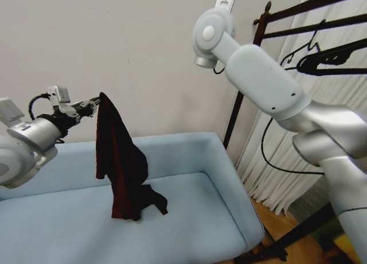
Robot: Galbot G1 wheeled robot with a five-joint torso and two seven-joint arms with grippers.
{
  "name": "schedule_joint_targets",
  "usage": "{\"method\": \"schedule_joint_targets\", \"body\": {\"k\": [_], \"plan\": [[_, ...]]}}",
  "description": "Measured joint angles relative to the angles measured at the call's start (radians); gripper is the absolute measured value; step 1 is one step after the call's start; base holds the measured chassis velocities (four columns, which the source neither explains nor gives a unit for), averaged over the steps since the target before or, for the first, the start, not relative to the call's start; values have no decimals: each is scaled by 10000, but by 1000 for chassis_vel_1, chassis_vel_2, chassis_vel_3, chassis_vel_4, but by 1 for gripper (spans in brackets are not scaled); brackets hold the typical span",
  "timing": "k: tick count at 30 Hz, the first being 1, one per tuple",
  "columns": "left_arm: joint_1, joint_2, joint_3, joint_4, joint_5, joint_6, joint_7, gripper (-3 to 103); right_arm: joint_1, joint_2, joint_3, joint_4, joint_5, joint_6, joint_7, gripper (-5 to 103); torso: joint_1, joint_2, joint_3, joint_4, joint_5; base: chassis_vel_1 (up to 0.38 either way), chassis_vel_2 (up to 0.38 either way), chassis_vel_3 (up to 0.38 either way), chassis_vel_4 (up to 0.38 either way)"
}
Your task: Pick up the clothes from the sofa and hang them on the clothes hanger.
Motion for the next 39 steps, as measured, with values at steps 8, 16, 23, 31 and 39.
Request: {"method": "schedule_joint_targets", "body": {"k": [8, 16, 23, 31, 39], "plan": [[185, -817, -427, -23, 5, 86, 137, 0, 687, -598, -1200, -1698, -390, -244, 90, 100, 0, 0, 0, -5, 3, 0, 0, 0, 0], [845, -1233, -997, -83, 23, 88, 345, 0, 826, -1049, -1985, -2551, -619, -593, -175, 100, 0, 1, 0, 0, 3, 0, 0, 0, 0], [1026, -1542, -1059, -174, 139, 66, 399, 0, 667, -924, -1987, -3618, -1092, -632, -387, 100, 0, 0, 1, 2, 1, 0, 0, 0, 0], [1117, -1744, -929, -224, 327, 65, 399, 0, 620, -1141, -2056, -3902, -1615, -733, -867, 100, 0, 1, 0, -2, 4, 0, 0, 0, 0], [1038, -1862, -668, -123, 573, 59, 432, 0, 413, -1379, -1853, -4012, -1716, -774, -1043, 100, 0, 0, 1, 1, 2, 0, 0, 0, 0]]}}
